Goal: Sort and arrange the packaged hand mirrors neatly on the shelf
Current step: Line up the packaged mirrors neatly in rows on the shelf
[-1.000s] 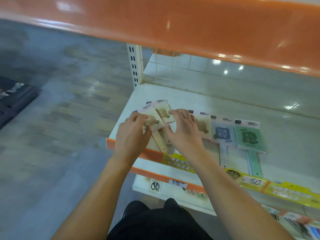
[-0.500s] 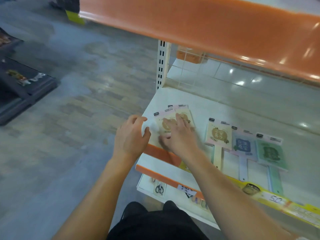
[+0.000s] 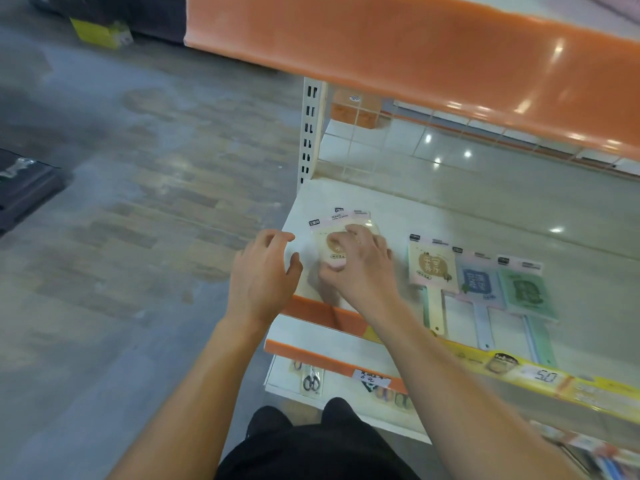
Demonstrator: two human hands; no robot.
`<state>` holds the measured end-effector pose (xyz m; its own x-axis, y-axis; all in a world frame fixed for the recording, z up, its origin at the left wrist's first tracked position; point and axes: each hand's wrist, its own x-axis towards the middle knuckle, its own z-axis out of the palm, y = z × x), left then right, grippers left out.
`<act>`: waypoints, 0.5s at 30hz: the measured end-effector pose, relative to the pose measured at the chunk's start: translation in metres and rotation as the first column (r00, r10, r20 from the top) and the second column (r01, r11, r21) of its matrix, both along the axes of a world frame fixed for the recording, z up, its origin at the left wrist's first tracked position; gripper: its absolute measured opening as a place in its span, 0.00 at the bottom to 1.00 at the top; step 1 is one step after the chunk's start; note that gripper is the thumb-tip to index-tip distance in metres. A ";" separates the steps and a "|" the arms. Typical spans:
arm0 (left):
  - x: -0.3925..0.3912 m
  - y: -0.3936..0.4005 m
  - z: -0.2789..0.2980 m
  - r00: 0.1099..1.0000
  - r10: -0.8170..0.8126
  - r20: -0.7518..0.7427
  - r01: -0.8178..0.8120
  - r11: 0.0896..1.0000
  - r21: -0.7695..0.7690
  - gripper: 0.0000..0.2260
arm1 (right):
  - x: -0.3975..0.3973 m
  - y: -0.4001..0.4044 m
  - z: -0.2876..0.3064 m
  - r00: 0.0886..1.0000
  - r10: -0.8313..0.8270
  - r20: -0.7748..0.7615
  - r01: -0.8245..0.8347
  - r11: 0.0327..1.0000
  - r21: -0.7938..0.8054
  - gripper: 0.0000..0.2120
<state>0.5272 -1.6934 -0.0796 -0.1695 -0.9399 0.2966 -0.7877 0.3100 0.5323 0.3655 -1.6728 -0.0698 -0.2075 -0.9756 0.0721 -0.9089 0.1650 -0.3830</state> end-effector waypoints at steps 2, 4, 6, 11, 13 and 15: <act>-0.001 -0.003 -0.001 1.000 -0.026 -0.014 0.026 1.000 0.000 0.13 | 0.001 0.001 0.003 0.998 -0.040 0.045 0.042 0.999 -0.034 0.21; -0.003 -0.006 -0.002 0.998 -0.051 -0.020 0.051 0.999 0.003 0.13 | 0.003 0.003 0.006 0.993 -0.067 0.099 0.074 0.995 -0.069 0.22; -0.006 -0.008 -0.005 0.997 -0.070 -0.020 0.071 0.997 0.006 0.13 | 0.004 0.007 0.010 0.991 -0.078 0.111 0.089 0.990 -0.105 0.24; -0.020 -0.008 -0.007 0.989 -0.144 -0.031 0.144 0.990 -0.015 0.12 | -0.010 0.018 0.016 0.983 -0.161 0.090 0.171 0.978 -0.118 0.20; -0.028 -0.007 -0.006 0.985 -0.169 -0.033 0.168 0.986 -0.018 0.13 | -0.018 0.023 0.017 0.978 -0.192 0.081 0.200 0.974 -0.109 0.20; -0.037 -0.006 -0.004 0.981 -0.194 -0.030 0.194 0.981 -0.006 0.14 | -0.027 0.028 0.018 0.973 -0.218 0.080 0.226 0.968 -0.108 0.20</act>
